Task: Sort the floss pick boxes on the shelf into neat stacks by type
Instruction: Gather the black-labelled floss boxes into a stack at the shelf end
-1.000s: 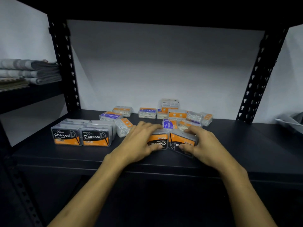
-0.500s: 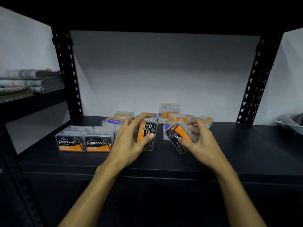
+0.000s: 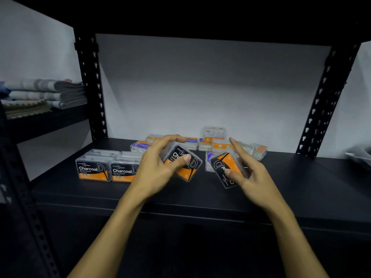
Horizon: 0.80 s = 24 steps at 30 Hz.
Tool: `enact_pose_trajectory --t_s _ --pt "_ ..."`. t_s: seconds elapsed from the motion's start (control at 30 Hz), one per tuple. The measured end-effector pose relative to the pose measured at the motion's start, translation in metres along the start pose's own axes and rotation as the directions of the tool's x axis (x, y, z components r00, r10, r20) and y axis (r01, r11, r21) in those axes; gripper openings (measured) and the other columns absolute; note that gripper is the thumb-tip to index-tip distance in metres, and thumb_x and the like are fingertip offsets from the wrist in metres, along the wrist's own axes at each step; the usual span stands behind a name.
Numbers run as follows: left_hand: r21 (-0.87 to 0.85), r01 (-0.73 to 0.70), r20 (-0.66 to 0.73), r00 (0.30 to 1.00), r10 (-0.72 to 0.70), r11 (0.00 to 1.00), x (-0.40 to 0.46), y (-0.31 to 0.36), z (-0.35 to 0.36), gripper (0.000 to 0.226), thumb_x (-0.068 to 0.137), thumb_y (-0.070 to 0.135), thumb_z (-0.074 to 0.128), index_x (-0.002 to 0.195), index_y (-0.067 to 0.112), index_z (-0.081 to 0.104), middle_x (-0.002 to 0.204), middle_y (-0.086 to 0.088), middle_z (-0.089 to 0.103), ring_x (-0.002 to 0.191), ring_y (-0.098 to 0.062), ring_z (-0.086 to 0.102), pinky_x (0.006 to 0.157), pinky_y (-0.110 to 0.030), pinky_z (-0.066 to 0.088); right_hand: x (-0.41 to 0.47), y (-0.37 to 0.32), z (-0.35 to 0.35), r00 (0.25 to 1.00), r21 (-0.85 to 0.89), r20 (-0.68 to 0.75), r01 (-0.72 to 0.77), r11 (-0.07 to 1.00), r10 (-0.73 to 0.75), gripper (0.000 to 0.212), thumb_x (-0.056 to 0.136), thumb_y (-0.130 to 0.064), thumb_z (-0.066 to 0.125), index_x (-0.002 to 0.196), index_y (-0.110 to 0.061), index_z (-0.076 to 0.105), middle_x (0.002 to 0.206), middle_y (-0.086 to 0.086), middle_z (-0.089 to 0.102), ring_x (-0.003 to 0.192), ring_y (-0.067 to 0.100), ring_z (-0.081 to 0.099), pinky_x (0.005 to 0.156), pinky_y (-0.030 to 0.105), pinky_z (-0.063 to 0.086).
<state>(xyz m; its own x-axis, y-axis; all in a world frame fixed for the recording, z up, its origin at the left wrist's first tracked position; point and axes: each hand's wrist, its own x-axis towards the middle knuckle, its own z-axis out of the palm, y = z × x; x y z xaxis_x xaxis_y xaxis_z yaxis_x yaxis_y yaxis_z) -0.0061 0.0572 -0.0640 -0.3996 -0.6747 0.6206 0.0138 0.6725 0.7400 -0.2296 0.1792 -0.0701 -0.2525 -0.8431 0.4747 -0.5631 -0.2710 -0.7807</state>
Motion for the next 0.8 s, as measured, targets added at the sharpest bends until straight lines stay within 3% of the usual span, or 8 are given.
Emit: enact_pose_trajectory --t_s 0.07,0.13,0.2,0.27,0.33,0.47,0.6,0.8 --pt "-0.032 0.01 -0.039 0.999 -0.011 0.999 0.001 -0.001 0.0 0.031 0.081 0.021 0.081 0.107 0.03 0.066 0.117 0.007 0.067 0.106 -0.012 0.066 0.086 -0.023 0.055 0.001 0.001 0.001 1.0 0.016 -0.008 0.003 1.0 -0.003 0.067 0.088 -0.006 0.071 0.138 -0.046 0.052 0.129 -0.03 0.06 0.123 -0.004 0.055 0.109 0.035 0.046" --pt "-0.031 0.009 -0.07 0.997 -0.011 0.999 0.001 -0.002 -0.002 0.031 0.078 0.021 0.084 0.104 0.03 0.067 0.115 0.009 0.07 0.105 -0.013 0.067 0.089 -0.03 0.056 0.002 0.004 0.003 0.999 0.041 -0.046 -0.005 0.999 0.007 0.058 0.084 -0.003 0.075 0.125 -0.04 0.059 0.113 -0.008 0.072 0.107 0.014 0.067 0.094 0.039 0.057" --pt "-0.011 0.022 -0.097 0.995 -0.023 1.0 0.002 -0.004 -0.005 0.032 0.075 0.026 0.086 0.102 0.031 0.068 0.113 0.01 0.071 0.104 -0.015 0.067 0.092 -0.037 0.056 0.002 0.006 0.005 0.995 0.105 -0.098 -0.01 0.994 0.02 0.05 0.079 -0.002 0.079 0.112 -0.03 0.054 0.097 0.006 0.075 0.091 0.025 0.072 0.081 0.036 0.061" --pt "-0.01 0.029 -0.119 0.992 -0.03 1.0 0.002 -0.004 -0.008 0.033 0.073 0.032 0.087 0.101 0.032 0.069 0.112 0.01 0.071 0.104 -0.017 0.068 0.092 -0.043 0.056 0.004 0.007 0.006 0.989 0.18 -0.146 -0.008 0.984 0.034 0.05 0.077 -0.001 0.081 0.106 -0.018 0.044 0.093 0.012 0.075 0.086 0.028 0.074 0.078 0.037 0.061" --pt "0.009 0.028 -0.14 0.99 -0.026 1.0 0.002 -0.004 -0.011 0.034 0.072 0.035 0.087 0.101 0.034 0.069 0.111 0.009 0.071 0.104 -0.019 0.068 0.09 -0.043 0.056 0.004 0.006 0.008 0.987 0.214 -0.158 0.0 0.977 0.034 0.053 0.076 0.0 0.081 0.109 -0.014 0.042 0.095 0.011 0.075 0.087 0.026 0.075 0.075 0.033 0.061" --pt "-0.027 0.032 -0.183 0.982 -0.036 0.999 0.003 -0.001 -0.023 0.032 0.072 0.031 0.088 0.099 0.03 0.071 0.104 0.006 0.074 0.098 -0.018 0.071 0.083 -0.04 0.06 0.006 0.002 0.017 0.992 0.246 -0.123 0.021 0.969 0.01 0.062 0.076 0.008 0.078 0.128 -0.018 0.058 0.104 -0.007 0.075 0.094 0.011 0.073 0.078 0.018 0.056" --pt "-0.013 0.026 -0.256 0.966 -0.029 1.0 0.005 0.002 -0.051 0.031 0.075 0.021 0.087 0.102 0.021 0.072 0.103 0.002 0.074 0.094 -0.013 0.073 0.086 -0.035 0.059 0.011 0.008 0.035 0.986 0.209 -0.169 0.026 0.978 0.01 0.043 0.069 0.003 0.085 0.105 -0.013 0.068 0.097 0.002 0.075 0.091 0.021 0.073 0.085 0.034 0.059" --pt "-0.066 0.016 -0.442 0.896 -0.044 0.998 0.003 -0.001 -0.106 0.033 0.076 0.013 0.083 0.106 0.014 0.071 0.106 -0.005 0.073 0.089 -0.003 0.072 0.072 -0.015 0.055 0.011 0.006 0.079 0.993 0.181 -0.099 -0.045 0.983 0.064 0.044 0.066 -0.009 0.09 0.088 -0.012 0.052 0.088 0.012 0.073 0.085 0.03 0.072 0.083 0.049 0.058"
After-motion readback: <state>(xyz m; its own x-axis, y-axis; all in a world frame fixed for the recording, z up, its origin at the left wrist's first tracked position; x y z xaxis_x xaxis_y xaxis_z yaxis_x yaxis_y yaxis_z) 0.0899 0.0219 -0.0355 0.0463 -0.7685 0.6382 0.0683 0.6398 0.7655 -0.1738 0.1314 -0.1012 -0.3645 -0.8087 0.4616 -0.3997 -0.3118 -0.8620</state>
